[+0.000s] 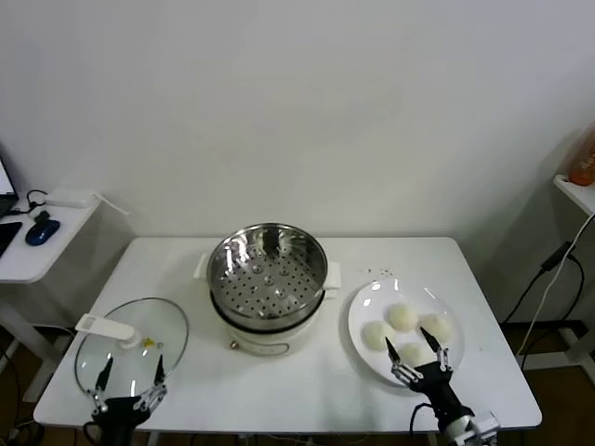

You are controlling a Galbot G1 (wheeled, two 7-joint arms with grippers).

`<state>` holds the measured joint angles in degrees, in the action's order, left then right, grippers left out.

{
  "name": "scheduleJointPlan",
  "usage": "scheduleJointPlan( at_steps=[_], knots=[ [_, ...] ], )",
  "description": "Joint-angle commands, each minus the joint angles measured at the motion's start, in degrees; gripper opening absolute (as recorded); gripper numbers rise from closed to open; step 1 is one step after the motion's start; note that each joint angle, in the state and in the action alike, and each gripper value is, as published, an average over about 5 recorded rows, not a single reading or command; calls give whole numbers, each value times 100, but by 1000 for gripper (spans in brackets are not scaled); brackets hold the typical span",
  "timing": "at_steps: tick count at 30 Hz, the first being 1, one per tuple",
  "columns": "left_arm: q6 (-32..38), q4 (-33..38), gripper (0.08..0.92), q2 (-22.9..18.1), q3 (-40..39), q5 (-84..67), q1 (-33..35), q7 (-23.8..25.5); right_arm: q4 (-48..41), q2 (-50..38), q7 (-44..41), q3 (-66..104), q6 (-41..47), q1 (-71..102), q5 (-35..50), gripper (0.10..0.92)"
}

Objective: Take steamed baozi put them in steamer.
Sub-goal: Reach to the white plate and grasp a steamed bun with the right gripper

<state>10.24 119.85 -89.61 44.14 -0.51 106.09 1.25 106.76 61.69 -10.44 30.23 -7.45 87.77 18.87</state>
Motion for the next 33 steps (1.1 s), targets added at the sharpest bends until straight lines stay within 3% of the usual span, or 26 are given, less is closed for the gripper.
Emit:
scheduleJointPlan(
  at_steps=[1,6,10,14,17,23,28,33],
  knots=[
    [-40,-4,823,15,-12,7,-7,13,-51,-513,-393,192,66,-531,36,823],
    [-18,-49,823,13,-70,70,-33,25,-666,-2000,-1438,-128,495,-1809,140,823],
    [-27,-28,823,17,-90,90,-60,30,-1313,-3118,-2859,-896,797,-2990,179,823],
    [-40,-13,823,28,-74,86,-92,32,-1848,-3832,-4387,-1592,1017,-3991,11,823],
    [-38,-37,823,44,-85,74,-97,32,-2163,-4140,-5023,-2529,1066,-4894,-92,823],
    [-60,-63,823,69,-110,70,-150,33,-2774,-4063,-5759,-5152,1031,-7536,-317,823],
    [-90,-40,823,99,-78,18,-168,29,-3465,-3377,-6127,-7531,910,-9807,-492,823],
    [-115,-5,823,73,-93,38,-216,26,-4015,-2608,-6282,-9176,761,-10989,-654,823]
  ],
)
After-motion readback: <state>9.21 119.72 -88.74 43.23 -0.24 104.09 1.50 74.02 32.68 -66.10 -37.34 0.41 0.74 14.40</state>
